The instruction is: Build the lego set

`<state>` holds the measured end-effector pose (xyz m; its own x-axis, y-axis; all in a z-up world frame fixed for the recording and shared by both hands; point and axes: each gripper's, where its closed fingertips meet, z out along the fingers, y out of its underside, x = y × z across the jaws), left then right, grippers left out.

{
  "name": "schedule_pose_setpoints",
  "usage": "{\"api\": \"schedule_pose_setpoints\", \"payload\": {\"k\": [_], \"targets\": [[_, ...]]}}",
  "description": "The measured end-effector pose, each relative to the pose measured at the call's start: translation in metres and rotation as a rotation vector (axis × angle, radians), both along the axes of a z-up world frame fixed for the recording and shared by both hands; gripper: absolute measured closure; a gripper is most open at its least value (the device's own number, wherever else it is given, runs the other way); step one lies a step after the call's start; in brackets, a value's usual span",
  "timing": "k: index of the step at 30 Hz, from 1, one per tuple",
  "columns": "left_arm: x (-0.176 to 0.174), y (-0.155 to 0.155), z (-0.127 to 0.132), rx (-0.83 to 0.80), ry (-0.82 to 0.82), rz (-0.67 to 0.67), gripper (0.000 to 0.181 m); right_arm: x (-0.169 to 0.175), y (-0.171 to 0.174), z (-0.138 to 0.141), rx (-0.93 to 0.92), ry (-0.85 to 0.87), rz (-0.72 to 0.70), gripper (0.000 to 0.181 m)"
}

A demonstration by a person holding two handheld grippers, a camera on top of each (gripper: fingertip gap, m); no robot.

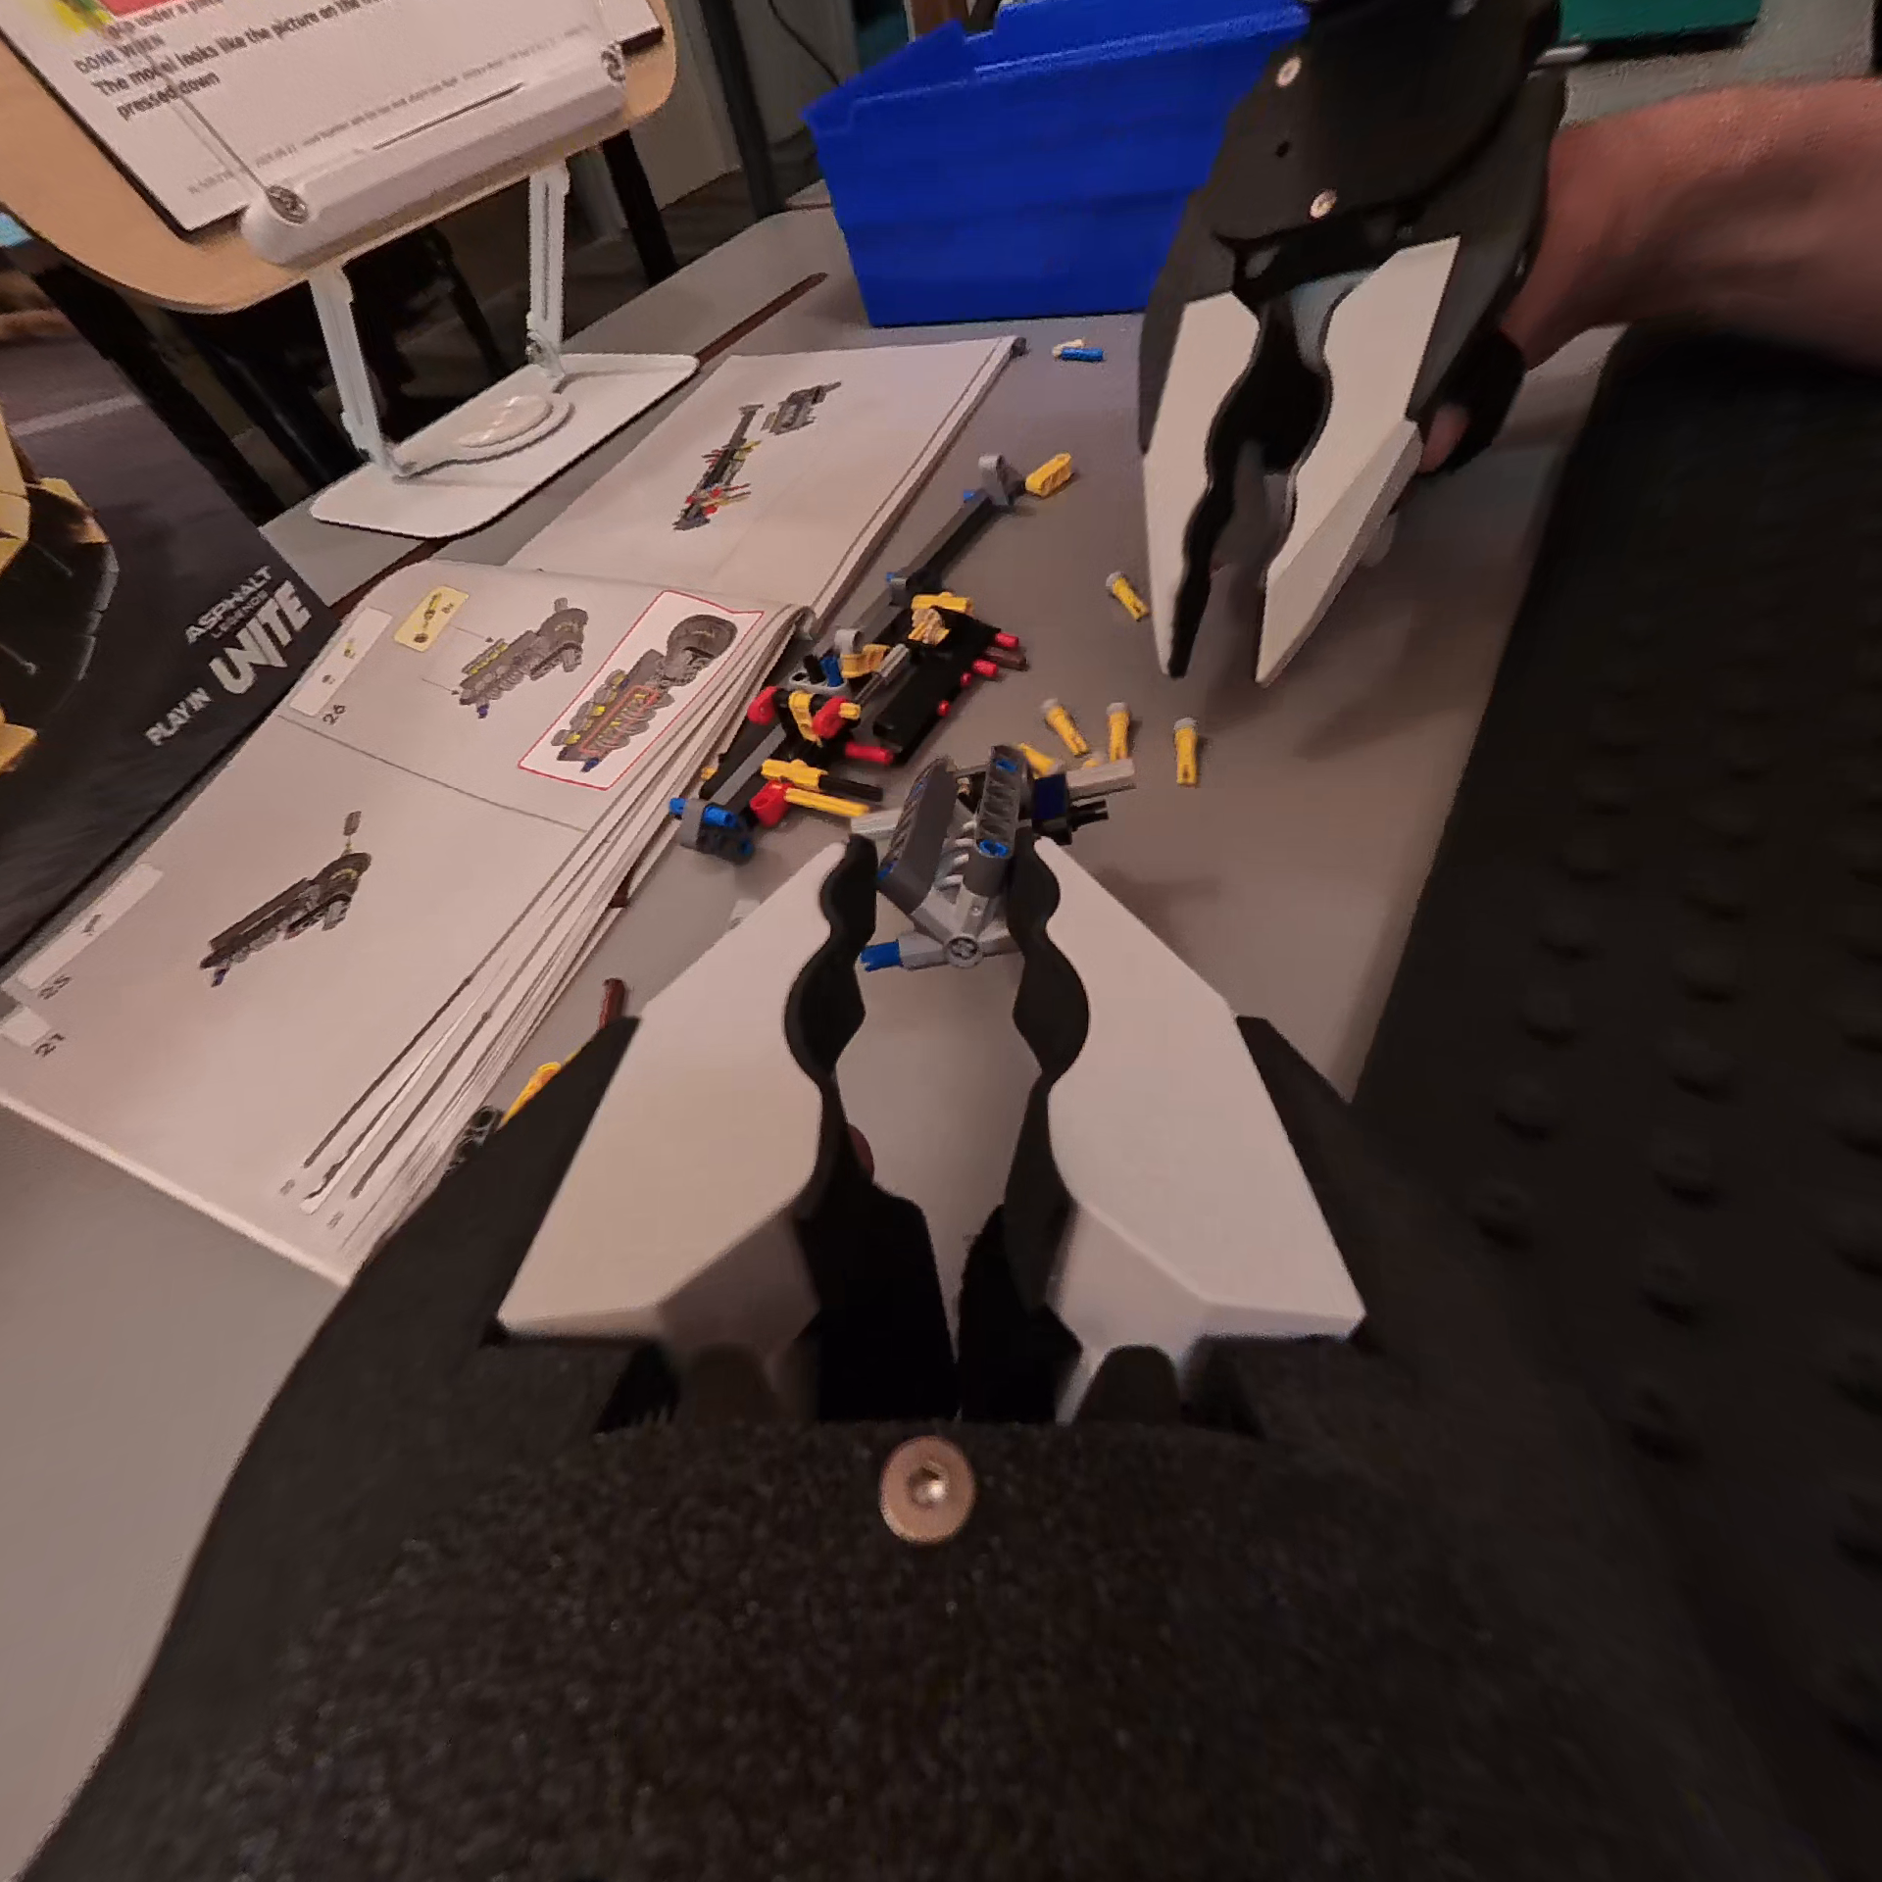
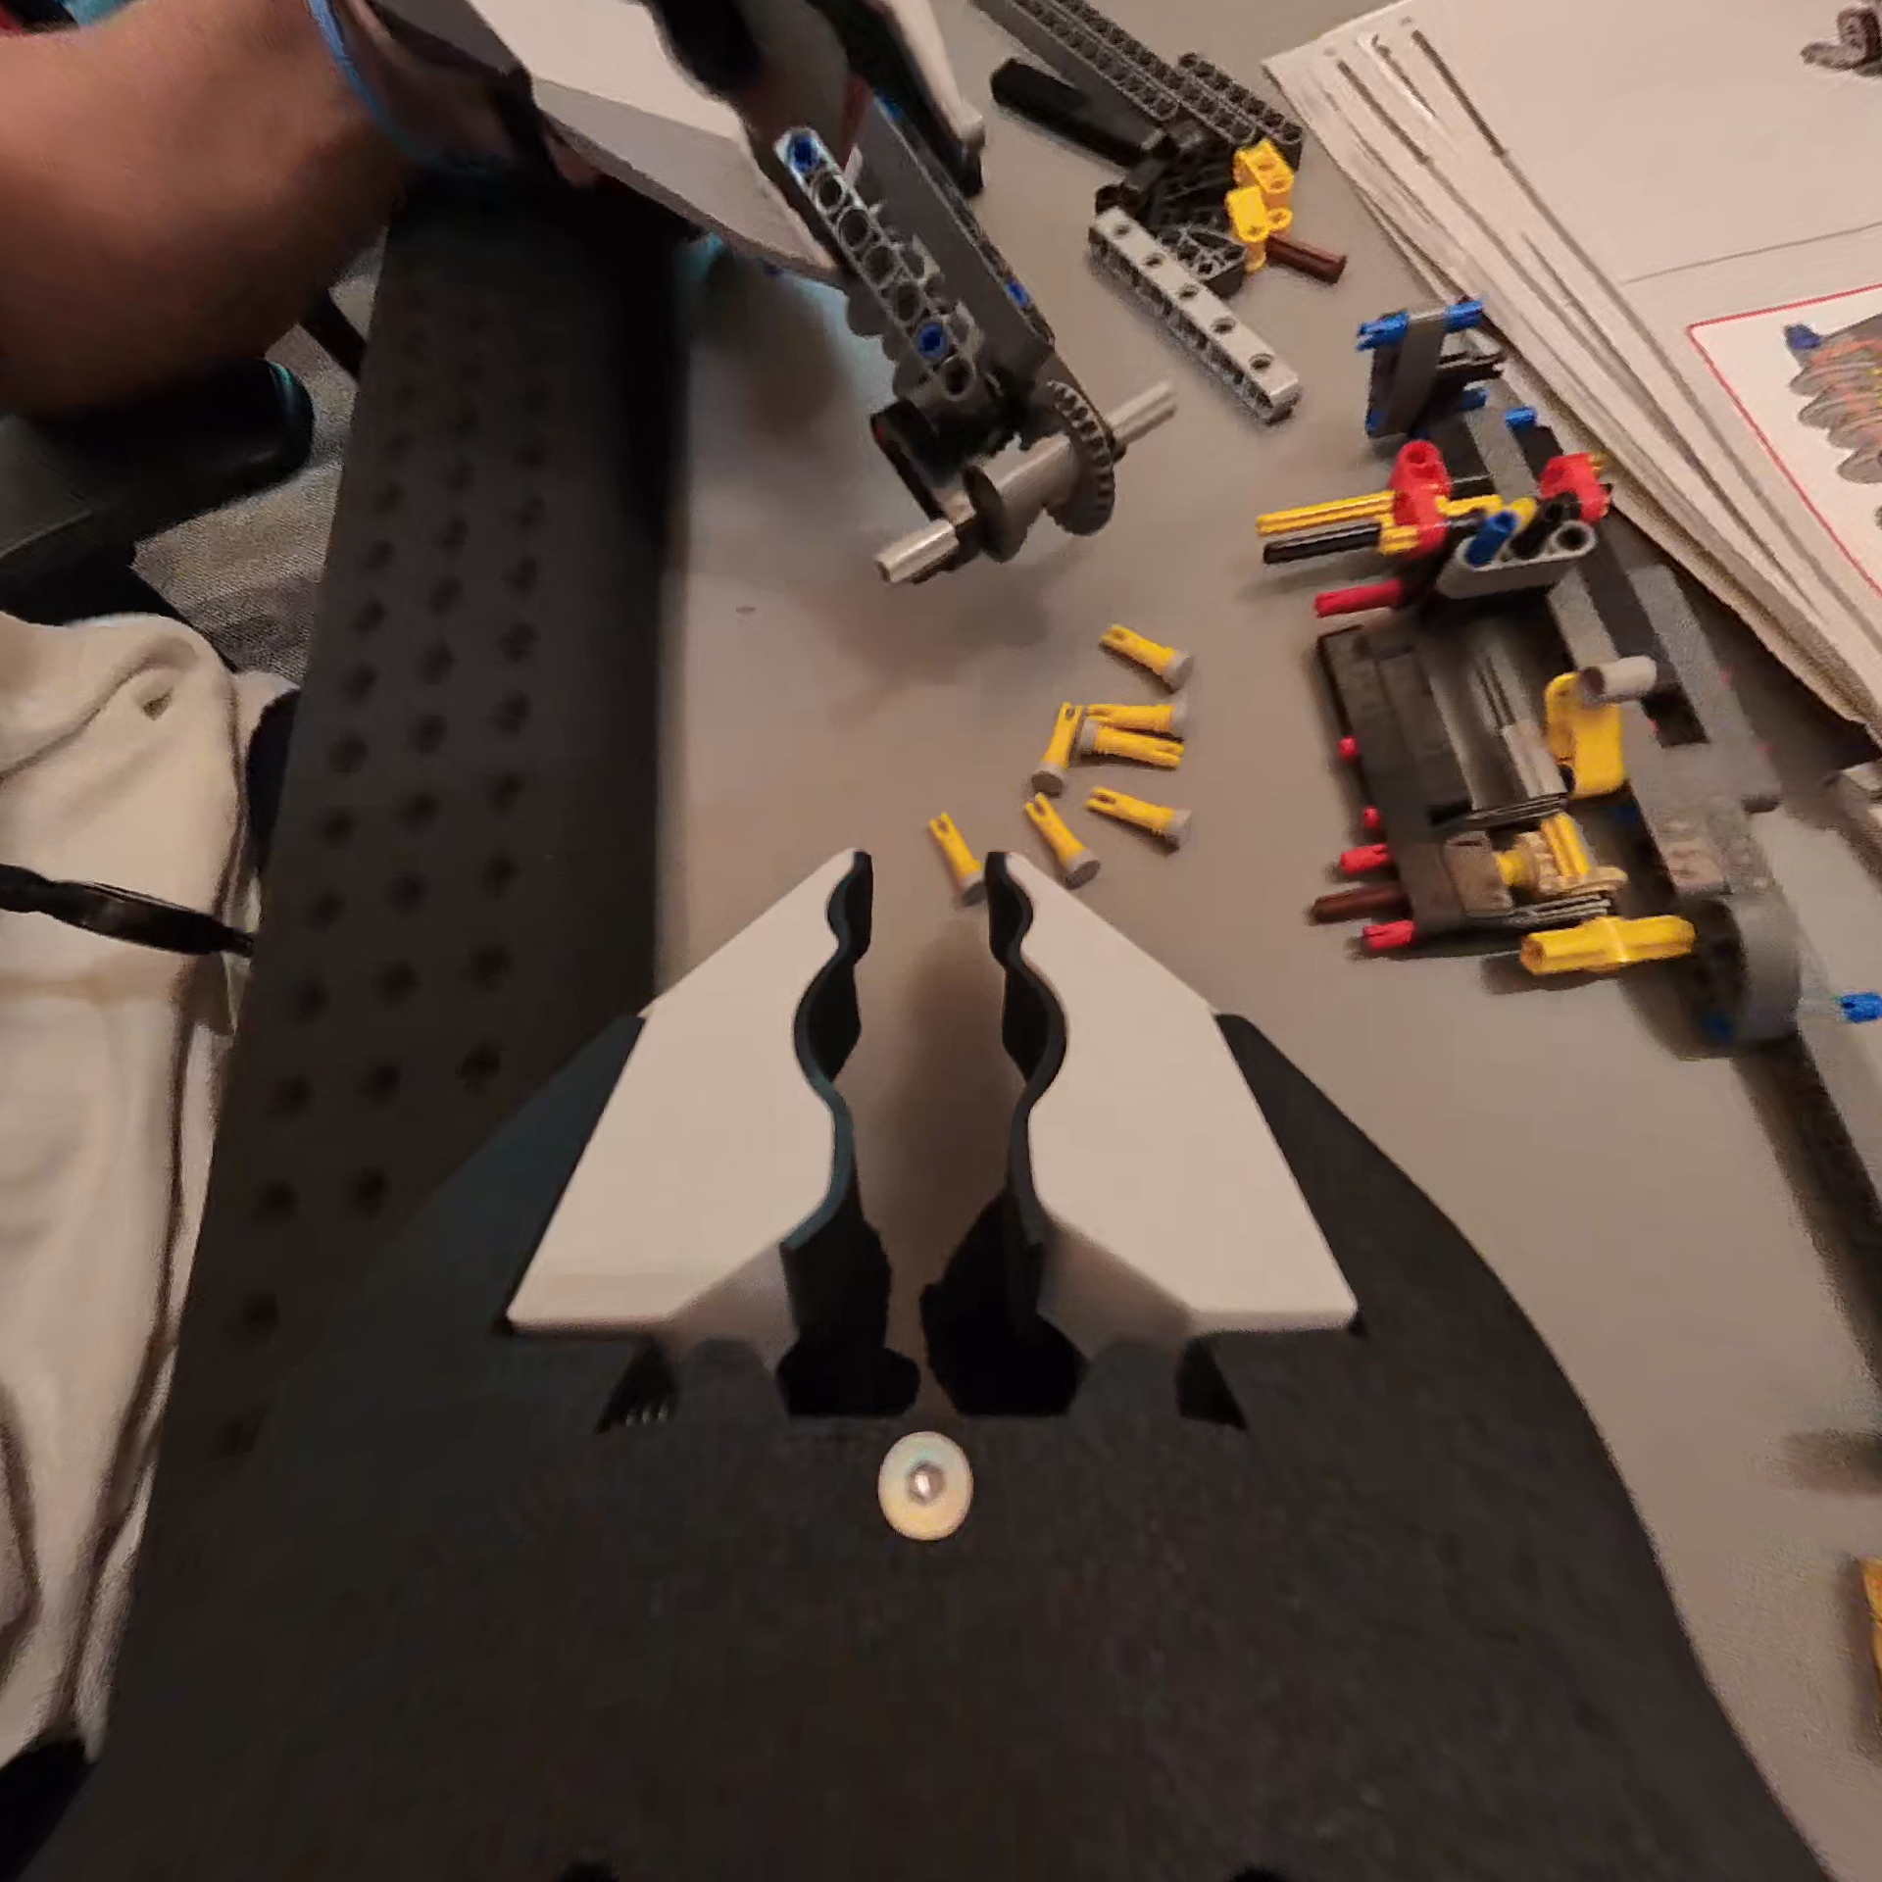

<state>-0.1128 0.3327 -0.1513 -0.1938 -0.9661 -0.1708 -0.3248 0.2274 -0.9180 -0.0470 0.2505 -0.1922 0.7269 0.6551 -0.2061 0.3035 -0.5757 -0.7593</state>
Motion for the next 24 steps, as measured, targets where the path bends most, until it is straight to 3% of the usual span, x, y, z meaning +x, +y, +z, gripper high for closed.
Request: {"api": "schedule_pose_setpoints", "payload": {"k": [6,15,21,24], "targets": [[0.0,-0.015,-0.002,-0.004,-0.01,-0.08,0.156,0.001,0.004,-0.015,0.0,-0.123,0.042,0.16],[0.005,-0.015,-0.002,0.074,-0.027,-0.051,0.156,0.002,0.015,-0.019,0.046,-0.229,0.008,0.174],[0.006,-0.004,0.012,0.41,-0.146,0.082,0.157,-0.02,0.034,0.039,0.094,0.127,-0.162,0.174],[0.005,-0.001,0.015,0.523,-0.163,0.128,0.157,-0.029,0.046,0.043,0.093,0.226,-0.269,0.175]]}}
